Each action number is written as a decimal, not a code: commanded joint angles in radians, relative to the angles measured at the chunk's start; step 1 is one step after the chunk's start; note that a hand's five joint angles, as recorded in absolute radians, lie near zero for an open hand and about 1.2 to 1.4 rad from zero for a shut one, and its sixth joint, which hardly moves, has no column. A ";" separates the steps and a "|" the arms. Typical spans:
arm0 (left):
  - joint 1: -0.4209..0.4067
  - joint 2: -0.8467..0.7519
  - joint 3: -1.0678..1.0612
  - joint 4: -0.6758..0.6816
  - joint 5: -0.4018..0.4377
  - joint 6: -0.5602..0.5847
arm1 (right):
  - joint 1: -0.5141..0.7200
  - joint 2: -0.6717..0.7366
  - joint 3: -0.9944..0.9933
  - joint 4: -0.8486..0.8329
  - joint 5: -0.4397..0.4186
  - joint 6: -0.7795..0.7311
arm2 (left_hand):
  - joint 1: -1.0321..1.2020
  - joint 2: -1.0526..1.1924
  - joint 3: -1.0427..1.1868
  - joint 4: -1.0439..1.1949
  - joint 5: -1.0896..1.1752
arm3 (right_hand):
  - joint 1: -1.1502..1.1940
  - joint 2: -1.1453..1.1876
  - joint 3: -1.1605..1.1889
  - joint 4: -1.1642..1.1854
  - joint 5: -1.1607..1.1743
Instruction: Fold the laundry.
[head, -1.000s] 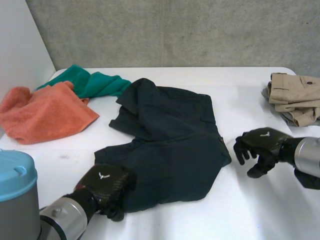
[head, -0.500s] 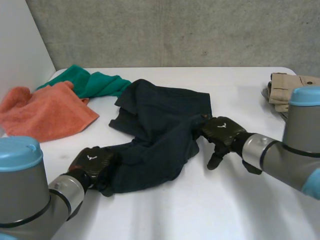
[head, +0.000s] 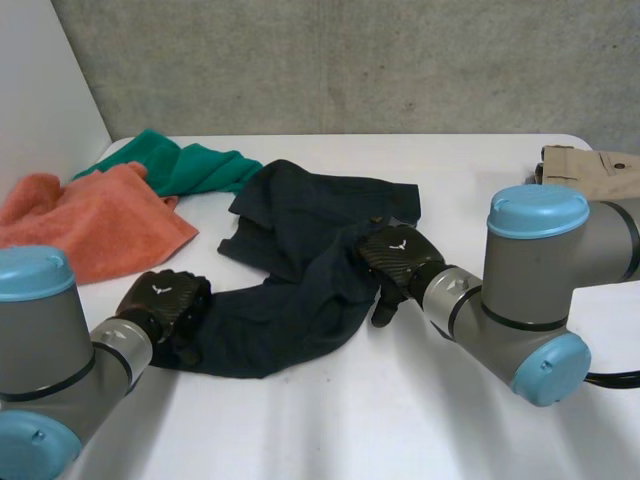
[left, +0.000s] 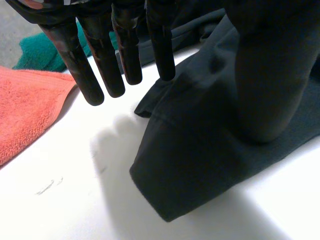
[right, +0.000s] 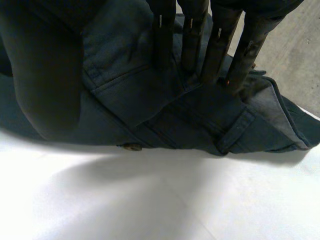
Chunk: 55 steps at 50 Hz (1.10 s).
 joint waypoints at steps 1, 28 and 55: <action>0.012 -0.017 0.012 0.002 0.002 -0.003 | 0.038 0.057 -0.047 -0.015 0.037 0.016 | 0.072 0.079 0.068 0.087 0.090 | 0.239 0.206 0.227 0.231 0.208; -0.006 0.032 -0.016 -0.010 0.005 -0.001 | -0.040 -0.204 0.009 0.178 0.055 -0.237 | 0.887 0.895 0.884 0.903 0.906 | 0.990 0.956 0.978 0.981 0.959; -0.003 0.014 0.067 -0.005 0.010 -0.004 | -0.110 -0.429 0.417 0.140 -0.035 -0.015 | 0.641 0.649 0.638 0.657 0.660 | 0.257 0.224 0.245 0.249 0.226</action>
